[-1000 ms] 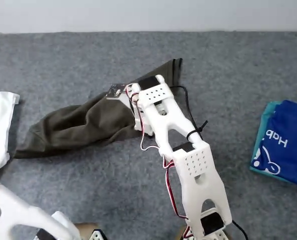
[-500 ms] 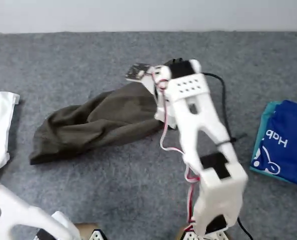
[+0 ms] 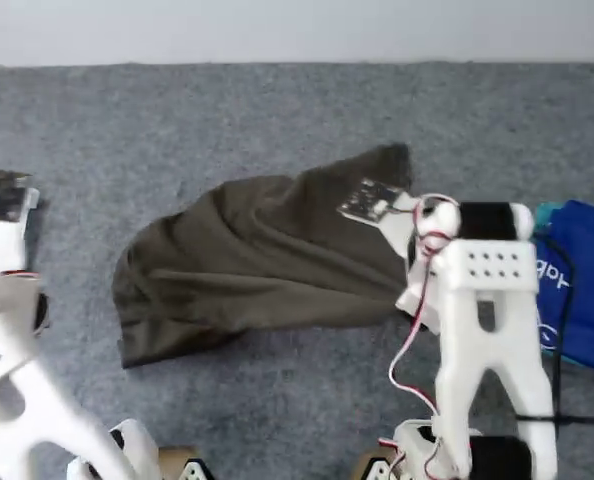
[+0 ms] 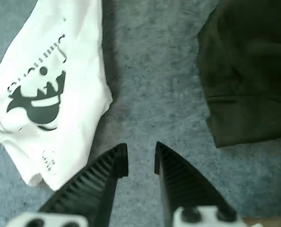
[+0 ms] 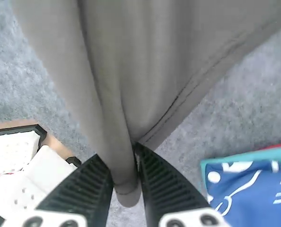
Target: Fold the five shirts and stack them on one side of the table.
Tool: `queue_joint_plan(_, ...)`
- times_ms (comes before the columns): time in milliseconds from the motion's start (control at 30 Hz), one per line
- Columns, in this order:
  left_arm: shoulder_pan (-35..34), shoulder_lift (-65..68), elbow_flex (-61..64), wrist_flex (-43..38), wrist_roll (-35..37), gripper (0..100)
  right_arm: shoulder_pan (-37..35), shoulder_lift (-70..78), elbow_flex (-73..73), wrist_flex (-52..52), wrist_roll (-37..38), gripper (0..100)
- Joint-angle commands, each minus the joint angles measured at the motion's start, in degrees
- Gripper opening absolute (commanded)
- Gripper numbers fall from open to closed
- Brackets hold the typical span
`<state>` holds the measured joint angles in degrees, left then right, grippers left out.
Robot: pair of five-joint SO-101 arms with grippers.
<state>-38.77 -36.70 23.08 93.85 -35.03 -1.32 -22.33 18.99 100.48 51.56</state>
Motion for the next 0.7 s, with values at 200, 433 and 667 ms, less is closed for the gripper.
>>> queue_joint_plan(200,23.91,2.02,13.05,-11.52,5.63,11,-0.84,-4.53,1.41,2.24,-3.08,0.9)
queue_joint_plan(433,25.58,23.91,13.32,-22.42,5.36,11,-3.47,-4.53,1.23,1.1,-7.47,0.9)
queue_joint_plan(667,23.47,48.18,-6.81,-24.7,2.64,11,-3.47,-4.44,1.32,-5.76,-12.92,0.9)
